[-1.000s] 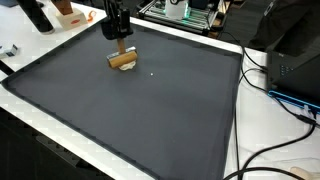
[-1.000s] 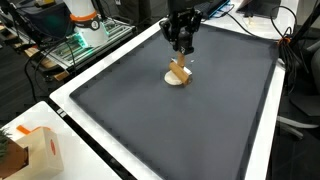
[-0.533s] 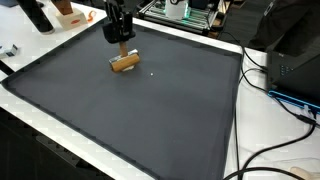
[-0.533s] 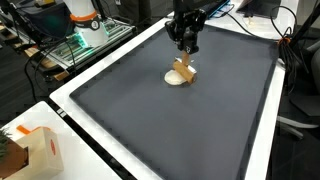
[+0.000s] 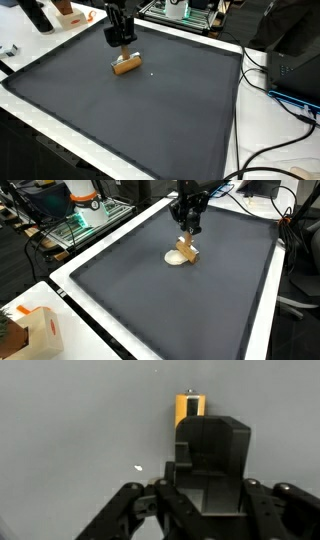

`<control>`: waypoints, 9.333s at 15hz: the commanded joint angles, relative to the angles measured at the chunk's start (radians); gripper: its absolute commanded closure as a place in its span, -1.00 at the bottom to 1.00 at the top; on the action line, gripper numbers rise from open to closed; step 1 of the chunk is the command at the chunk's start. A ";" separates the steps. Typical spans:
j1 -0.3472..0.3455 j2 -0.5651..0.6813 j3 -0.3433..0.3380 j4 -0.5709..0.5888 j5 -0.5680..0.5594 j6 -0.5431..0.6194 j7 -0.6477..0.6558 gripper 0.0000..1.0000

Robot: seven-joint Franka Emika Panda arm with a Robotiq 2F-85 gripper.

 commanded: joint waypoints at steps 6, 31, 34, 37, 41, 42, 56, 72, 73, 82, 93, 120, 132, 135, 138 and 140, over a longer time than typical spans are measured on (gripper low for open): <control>-0.025 -0.023 -0.019 -0.003 -0.046 -0.088 0.031 0.52; -0.017 -0.231 -0.050 0.026 -0.261 -0.294 0.757 0.52; -0.004 -0.213 -0.034 0.058 -0.348 -0.350 0.970 0.52; 0.014 -0.186 -0.020 0.088 -0.422 -0.409 1.177 0.52; 0.039 -0.132 -0.004 0.133 -0.502 -0.517 1.425 0.52; 0.045 -0.116 -0.002 0.144 -0.516 -0.547 1.481 0.52; 0.089 0.077 0.008 0.283 -0.645 -0.753 1.892 0.52; 0.110 0.153 0.036 0.304 -0.897 -0.724 1.989 0.52; 0.109 0.151 0.041 0.299 -0.915 -0.709 1.981 0.52; 0.108 0.162 0.080 0.286 -0.955 -0.656 1.805 0.52; 0.103 0.156 0.091 0.263 -0.957 -0.587 1.651 0.52; 0.075 0.131 0.083 0.267 -0.693 -0.535 1.061 0.52; 0.082 0.159 0.076 0.271 -0.690 -0.575 1.050 0.52; 0.081 0.163 0.075 0.273 -0.691 -0.574 1.047 0.52; 0.075 0.161 0.075 0.276 -0.675 -0.568 1.043 0.52; 0.059 0.157 0.079 0.285 -0.615 -0.566 1.030 0.52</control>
